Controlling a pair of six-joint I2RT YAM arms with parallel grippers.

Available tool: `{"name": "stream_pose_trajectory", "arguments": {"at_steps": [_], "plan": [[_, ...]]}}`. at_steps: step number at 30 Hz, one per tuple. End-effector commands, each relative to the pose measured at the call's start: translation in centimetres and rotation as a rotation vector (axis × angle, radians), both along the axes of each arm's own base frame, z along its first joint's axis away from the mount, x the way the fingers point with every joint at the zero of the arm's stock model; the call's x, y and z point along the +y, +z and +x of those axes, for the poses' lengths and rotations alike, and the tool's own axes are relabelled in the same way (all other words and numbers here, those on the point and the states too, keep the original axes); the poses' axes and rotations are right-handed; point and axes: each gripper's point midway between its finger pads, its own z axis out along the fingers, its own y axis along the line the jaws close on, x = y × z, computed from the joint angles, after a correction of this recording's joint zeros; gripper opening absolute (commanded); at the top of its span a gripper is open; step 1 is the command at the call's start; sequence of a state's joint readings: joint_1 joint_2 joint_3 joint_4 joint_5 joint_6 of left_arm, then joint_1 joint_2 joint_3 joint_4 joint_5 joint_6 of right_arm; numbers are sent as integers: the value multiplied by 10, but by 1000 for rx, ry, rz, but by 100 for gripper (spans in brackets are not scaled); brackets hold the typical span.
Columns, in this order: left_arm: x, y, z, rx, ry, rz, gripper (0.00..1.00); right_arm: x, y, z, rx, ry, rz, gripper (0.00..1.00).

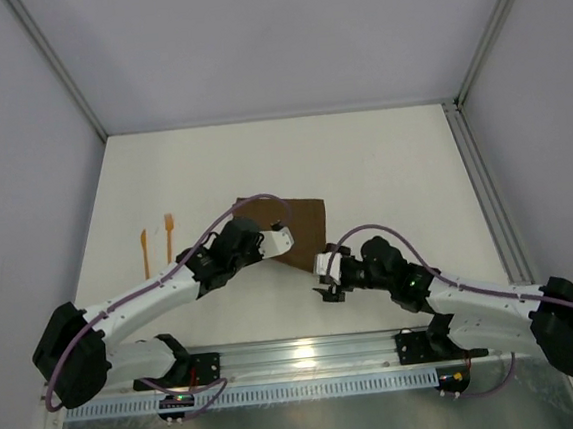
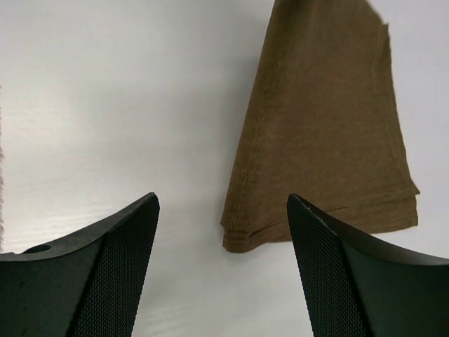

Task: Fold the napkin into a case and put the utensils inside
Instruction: Pick up the square-folded napkin from the center of the board, then flatten out the square-folded napkin at the center of the board.

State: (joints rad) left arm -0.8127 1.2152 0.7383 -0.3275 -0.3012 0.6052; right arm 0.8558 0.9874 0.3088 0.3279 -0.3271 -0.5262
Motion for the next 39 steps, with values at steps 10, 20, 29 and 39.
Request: {"name": "stream_pose_trajectory", "arguments": {"at_steps": [10,20,29,39], "plan": [[-5,11,-6,37,-39,-33,0,-2,-65,38,-171,-74,-487,77],[1,16,-11,101,-17,-81,0,-18,-82,41,-168,-173,-589,18],[19,58,-33,196,2,-60,0,3,34,18,-44,-111,-433,3],[56,132,-92,326,-63,-1,0,3,121,-61,218,171,-360,3]]}}
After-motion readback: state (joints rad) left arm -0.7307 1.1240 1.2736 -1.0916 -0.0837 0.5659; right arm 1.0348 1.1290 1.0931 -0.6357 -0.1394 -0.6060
